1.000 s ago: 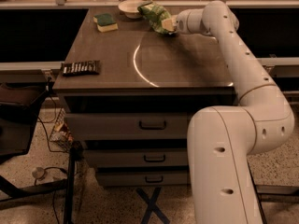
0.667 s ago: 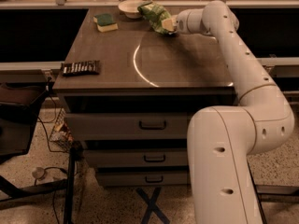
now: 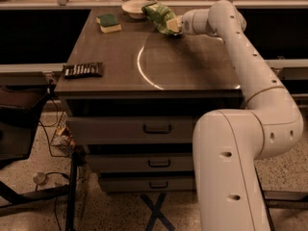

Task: Move green jalapeno chip bag near rxbar chocolate

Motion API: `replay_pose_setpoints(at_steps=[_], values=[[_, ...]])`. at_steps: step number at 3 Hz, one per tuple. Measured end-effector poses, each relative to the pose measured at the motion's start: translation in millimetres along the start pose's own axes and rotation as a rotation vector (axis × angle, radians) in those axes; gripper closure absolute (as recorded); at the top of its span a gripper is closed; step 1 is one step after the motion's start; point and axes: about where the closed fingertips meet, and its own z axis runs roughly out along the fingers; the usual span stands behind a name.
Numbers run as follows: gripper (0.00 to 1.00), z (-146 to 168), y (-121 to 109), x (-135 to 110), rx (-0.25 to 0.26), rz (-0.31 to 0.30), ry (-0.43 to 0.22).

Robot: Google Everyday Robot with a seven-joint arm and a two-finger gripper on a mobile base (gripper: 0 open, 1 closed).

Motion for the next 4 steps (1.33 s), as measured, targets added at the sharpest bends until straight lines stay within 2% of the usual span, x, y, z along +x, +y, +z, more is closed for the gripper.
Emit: replay_pose_setpoints(at_steps=[1,2,3,4], values=[[1.00,-25.5,14.8,-48.8,0.022,-0.108,0.020],[1.00,-66.3,35.7,-111.7,0.059,-0.247,0.043],[1.00,-94.4,52.0,-148.2,0.075,-0.326,0.048],[1.00,-116.5,64.7,-165.4,0.071,-0.368,0.054]])
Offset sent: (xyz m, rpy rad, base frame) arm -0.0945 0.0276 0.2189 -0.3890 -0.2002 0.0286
